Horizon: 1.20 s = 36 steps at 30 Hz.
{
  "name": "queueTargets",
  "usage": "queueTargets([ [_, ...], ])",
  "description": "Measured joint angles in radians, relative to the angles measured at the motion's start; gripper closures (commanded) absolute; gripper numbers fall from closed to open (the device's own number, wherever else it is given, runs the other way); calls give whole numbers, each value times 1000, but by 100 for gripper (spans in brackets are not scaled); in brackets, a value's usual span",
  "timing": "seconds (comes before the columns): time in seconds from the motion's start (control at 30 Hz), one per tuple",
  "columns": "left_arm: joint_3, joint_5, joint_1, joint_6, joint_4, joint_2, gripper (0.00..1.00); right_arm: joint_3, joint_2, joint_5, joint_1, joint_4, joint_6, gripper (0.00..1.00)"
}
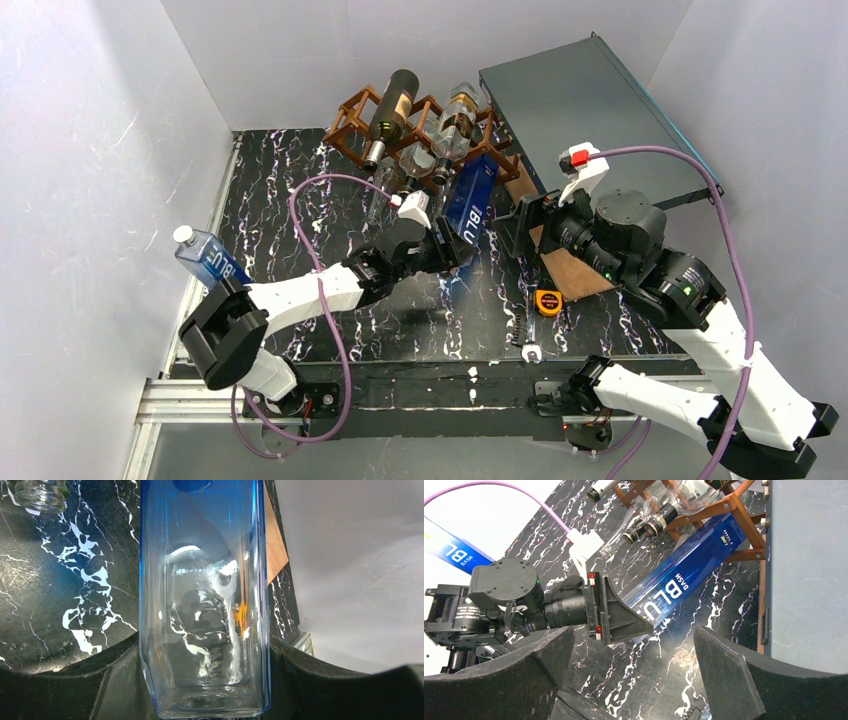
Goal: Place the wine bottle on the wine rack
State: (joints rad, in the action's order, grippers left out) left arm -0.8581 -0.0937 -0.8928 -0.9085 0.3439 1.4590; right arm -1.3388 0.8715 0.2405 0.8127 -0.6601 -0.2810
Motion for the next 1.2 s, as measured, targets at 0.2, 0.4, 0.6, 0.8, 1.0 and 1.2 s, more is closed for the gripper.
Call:
queueTargets([
  [0.2,-31,3,0,0,0,52,100,0,-2,0,0,0,0,2],
  [0.4,-69,-7,2,0,9,97,100,0,-5,0,0,0,0,2],
  [0.6,-110,-21,9,1,24,146,100,0,-9,1,0,-1,3,2],
  [0.8,-143,-29,30,1,46,200,100,0,-9,4,0,-1,5,2],
  [1.0,-179,-29,48,3,76,245,100,0,-8,0,0,-1,5,2],
  [1.2,-205,-31,61,10,95,273,100,0,-6,-4,0,0,5,2],
])
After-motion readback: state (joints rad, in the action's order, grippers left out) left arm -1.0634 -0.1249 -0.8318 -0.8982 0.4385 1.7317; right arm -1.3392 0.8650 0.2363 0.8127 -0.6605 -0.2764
